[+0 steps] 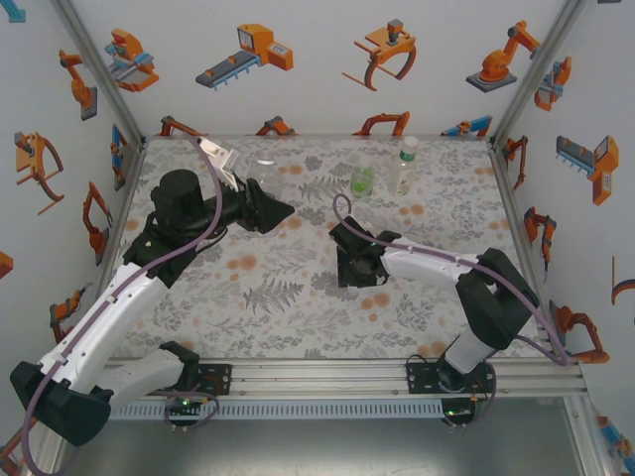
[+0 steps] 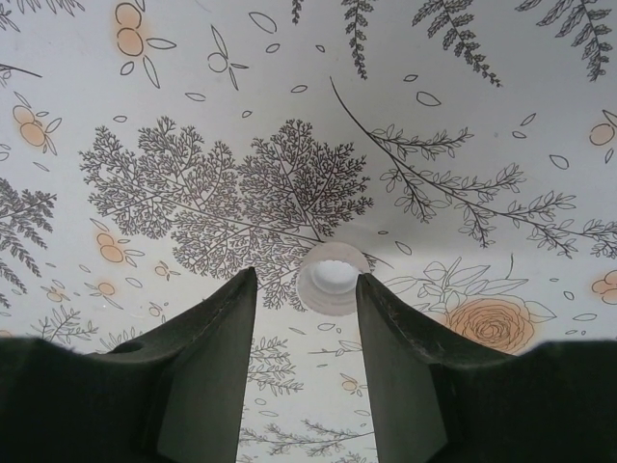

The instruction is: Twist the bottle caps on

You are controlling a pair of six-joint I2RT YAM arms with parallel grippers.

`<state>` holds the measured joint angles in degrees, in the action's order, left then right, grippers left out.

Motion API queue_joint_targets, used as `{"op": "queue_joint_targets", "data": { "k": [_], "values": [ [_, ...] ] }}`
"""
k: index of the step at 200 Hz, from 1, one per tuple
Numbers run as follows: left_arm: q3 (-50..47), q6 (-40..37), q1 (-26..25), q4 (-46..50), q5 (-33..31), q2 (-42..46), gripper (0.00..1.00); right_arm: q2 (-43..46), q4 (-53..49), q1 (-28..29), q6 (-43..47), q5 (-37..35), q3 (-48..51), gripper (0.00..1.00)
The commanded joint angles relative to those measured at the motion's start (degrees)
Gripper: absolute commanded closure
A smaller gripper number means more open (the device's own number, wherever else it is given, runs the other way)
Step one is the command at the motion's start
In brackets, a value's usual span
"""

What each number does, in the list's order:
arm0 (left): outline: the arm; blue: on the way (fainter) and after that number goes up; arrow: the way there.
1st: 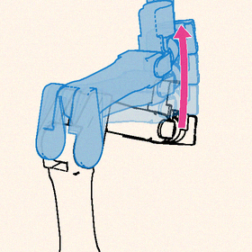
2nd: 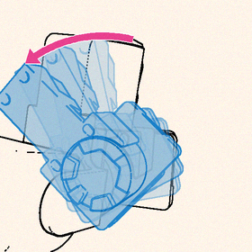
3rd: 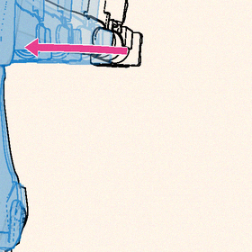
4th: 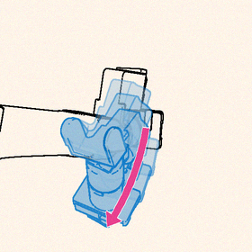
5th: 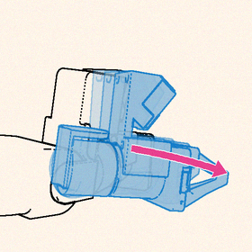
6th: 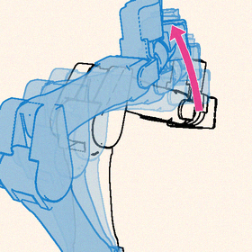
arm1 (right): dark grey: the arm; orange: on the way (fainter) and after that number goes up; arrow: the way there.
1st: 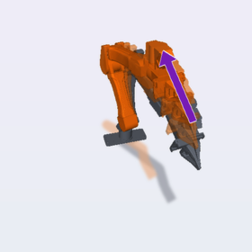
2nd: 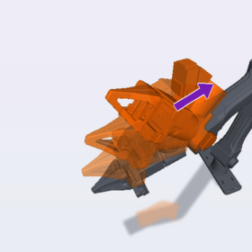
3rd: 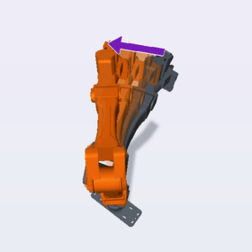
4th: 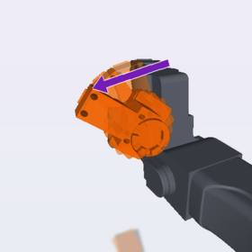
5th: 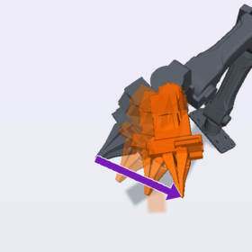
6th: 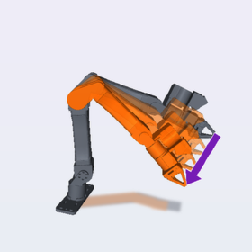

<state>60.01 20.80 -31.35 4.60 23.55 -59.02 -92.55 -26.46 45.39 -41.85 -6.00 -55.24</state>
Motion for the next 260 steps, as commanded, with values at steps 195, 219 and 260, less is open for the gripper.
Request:
{"op": "queue_joint_targets", "data": {
  "k": [195, 219, 260],
  "values": [
    [1.56, 1.06, 0.39, -0.92, 0.09, -1.08, 1.00, -0.15, -0.61, -1.18, 0.36, 0.02, 0.75, 0.51],
    [1.57, 1.15, 0.37, -0.99, 0.02, -1.34, 1.00, -0.77, -0.27, -1.23, 0.27, 0.19, 1.11, 0.51],
    [1.69, 1.26, 0.37, -1.17, 0.21, -1.71, 1.00, -1.40, 0.50, -1.26, -0.07, 0.44, 2.11, 0.52]
  ]
}}
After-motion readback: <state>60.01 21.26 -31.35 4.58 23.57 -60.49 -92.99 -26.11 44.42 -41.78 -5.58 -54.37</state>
